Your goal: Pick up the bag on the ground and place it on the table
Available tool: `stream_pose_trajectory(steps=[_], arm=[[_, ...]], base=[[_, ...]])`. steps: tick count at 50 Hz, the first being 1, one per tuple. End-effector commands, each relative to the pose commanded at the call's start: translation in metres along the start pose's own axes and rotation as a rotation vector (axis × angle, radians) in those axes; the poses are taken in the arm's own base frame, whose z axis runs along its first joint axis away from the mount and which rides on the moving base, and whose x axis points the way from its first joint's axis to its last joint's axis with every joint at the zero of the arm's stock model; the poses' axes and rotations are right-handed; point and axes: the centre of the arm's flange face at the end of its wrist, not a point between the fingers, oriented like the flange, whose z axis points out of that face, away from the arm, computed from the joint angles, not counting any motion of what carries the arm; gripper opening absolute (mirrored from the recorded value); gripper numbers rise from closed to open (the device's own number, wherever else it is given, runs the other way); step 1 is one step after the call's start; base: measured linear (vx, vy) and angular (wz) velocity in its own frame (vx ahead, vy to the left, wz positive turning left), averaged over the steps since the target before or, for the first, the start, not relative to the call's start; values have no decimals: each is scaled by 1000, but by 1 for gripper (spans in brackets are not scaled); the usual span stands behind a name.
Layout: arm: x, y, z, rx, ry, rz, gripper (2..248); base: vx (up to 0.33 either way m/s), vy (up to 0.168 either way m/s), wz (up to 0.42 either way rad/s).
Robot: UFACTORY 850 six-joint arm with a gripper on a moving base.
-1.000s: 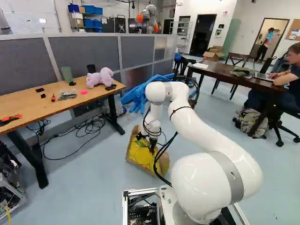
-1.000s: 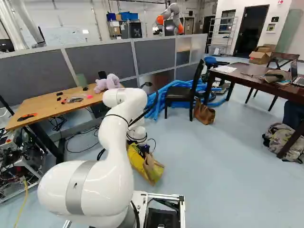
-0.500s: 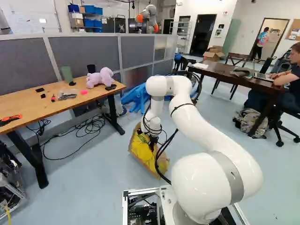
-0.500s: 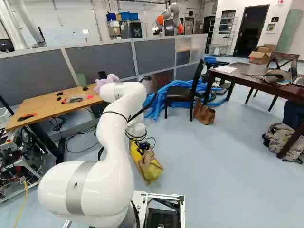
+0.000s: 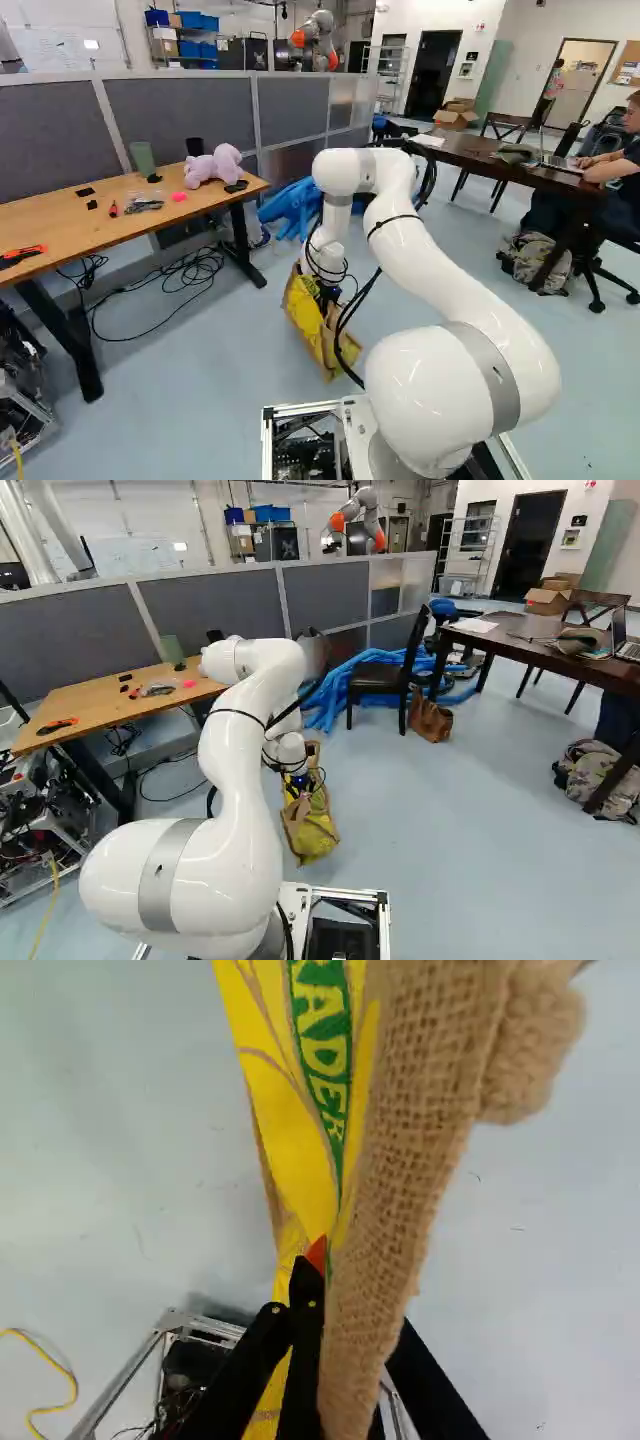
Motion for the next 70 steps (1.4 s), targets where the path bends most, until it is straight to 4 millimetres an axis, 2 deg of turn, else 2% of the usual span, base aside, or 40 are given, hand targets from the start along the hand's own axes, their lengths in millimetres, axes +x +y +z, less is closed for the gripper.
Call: stream_pose_trajectory(steps=[18,57,70], arm=[[-2,0,-27,-2,14,157,26],[-8,-2,-84,-6,50,163,26],[-4,0,-104,-10,76,164,26]], base=[[0,0,0],[0,0,0],[0,0,0]])
